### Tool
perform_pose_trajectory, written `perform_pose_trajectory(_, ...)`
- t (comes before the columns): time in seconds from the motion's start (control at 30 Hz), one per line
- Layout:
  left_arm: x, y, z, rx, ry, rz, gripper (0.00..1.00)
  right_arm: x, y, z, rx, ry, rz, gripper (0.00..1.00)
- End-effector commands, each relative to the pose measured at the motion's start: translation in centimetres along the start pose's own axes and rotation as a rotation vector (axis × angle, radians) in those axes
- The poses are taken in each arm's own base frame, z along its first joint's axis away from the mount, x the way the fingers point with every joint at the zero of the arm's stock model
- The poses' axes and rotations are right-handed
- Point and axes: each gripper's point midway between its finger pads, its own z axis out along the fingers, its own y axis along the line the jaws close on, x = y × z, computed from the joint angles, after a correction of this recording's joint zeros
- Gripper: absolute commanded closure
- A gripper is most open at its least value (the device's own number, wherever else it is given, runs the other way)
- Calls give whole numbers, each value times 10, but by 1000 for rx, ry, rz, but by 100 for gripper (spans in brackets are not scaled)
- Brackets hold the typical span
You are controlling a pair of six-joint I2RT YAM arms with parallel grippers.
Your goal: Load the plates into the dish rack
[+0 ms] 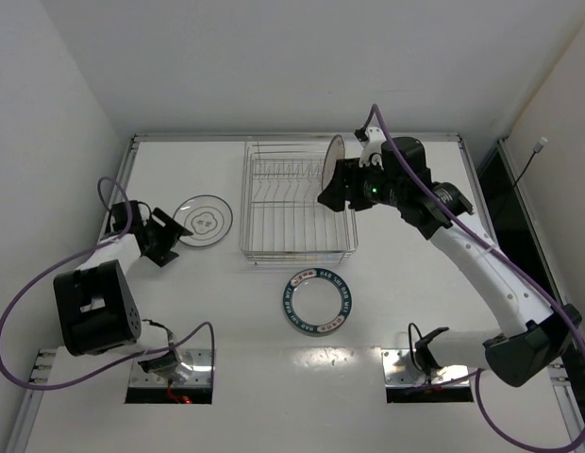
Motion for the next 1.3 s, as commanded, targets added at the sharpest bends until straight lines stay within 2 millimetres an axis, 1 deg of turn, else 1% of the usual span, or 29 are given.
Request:
perform_pose_trajectory(0.0,-11,10,0,-36,-64,10,30,-14,8,-7,-44,-55,-2,40)
perform_pose_trajectory(0.07,-9,15,4,-54,-56,5,30,-14,8,-7,-44,-55,-2,40)
perform_pose_trajectory(0.13,-3,26,13,-79,-46,-18,30,-15,5,-11,-35,-58,3,40)
perform_pose_trajectory(0.27,4,39,30,-89,-49,-73,30,-14,1,-12,-25,-52,10,40)
perform_pose_trajectory(0.3,1,39,34,-76,-64,-79,32,-15,2,-15,-28,-60,8,40)
perform_pose_trajectory(0.33,4,42,38,-81,-59,-81,34,-15,-3,-15,-9,-59,15,40)
perform_pose_trajectory(0.37,7,47,44,-94,-44,-97,40,-17,-2,-17,-9,-60,14,40)
perform_pose_trajectory(0.4,8,49,47,-98,-39,-99,44,-17,-2,-17,-9,-60,14,40)
perform_pose_trajectory(0.43,6,49,49,-93,-45,-97,52,-23,-4,-20,-4,-74,16,40)
perform_pose_trajectory(0.5,5,50,53,-88,-50,-95,61,-20,-5,-20,-1,-65,19,40)
perform_pose_trajectory(0.53,1,47,53,-82,-57,-92,64,-22,-9,-20,8,-69,15,40)
perform_pose_trajectory(0.57,-3,46,56,-89,-63,-92,71,-22,-9,-20,8,-69,15,40)
perform_pose_trajectory(0.6,-2,48,59,-96,-56,-95,73,-22,-9,-20,8,-69,15,40)
perform_pose_trajectory(0.63,-8,44,61,-90,-62,-93,75,-22,-10,-21,7,-70,18,40)
perform_pose_trajectory(0.67,-10,43,62,-89,-63,-82,83,-22,-10,-21,7,-70,18,40)
perform_pose_trajectory(0.77,-17,37,63,-81,-58,-58,94,-22,-9,-21,-2,-67,18,40)
perform_pose_trajectory(0.8,-18,34,62,-73,-53,-57,100,-21,-12,-22,8,-63,25,40)
perform_pose_trajectory(0.83,-20,32,61,-73,-53,-48,100,-21,-12,-22,8,-63,25,40)
perform_pose_trajectory(0.87,-29,24,57,-46,-73,-46,100,-21,-12,-22,8,-63,25,40)
perform_pose_trajectory(0.93,-39,3,42,18,-101,-15,100,-22,-15,-22,16,-66,29,40)
perform_pose_trajectory(0.97,-50,-5,33,34,-128,-12,100,-22,-16,-22,16,-66,29,40)
perform_pose_trajectory(1.0,-55,-17,25,66,-141,-1,100,-22,-14,-23,7,-63,29,40)
perform_pose_trajectory(1.03,-64,-36,7,125,-180,24,100,-22,-14,-23,7,-63,29,40)
perform_pose_trajectory(1.07,-72,-51,-5,162,-206,40,100,-17,-14,-21,2,-49,32,40)
perform_pose_trajectory(1.13,-76,-77,-28,254,-223,41,100,-15,-11,-19,-21,-46,30,40)
perform_pose_trajectory(1.17,-82,-103,-51,346,-249,55,100,-15,-9,-20,-46,-39,34,40)
perform_pose_trajectory(1.2,-86,-112,-61,375,-274,55,100,-13,-7,-16,-68,-32,33,40)
perform_pose_trajectory(1.23,-82,-123,-70,429,-258,60,100,-14,-1,-17,-101,-35,36,40)
perform_pose_trajectory(1.27,-82,-135,-86,483,-274,66,100,-19,1,-13,-133,-49,43,40)
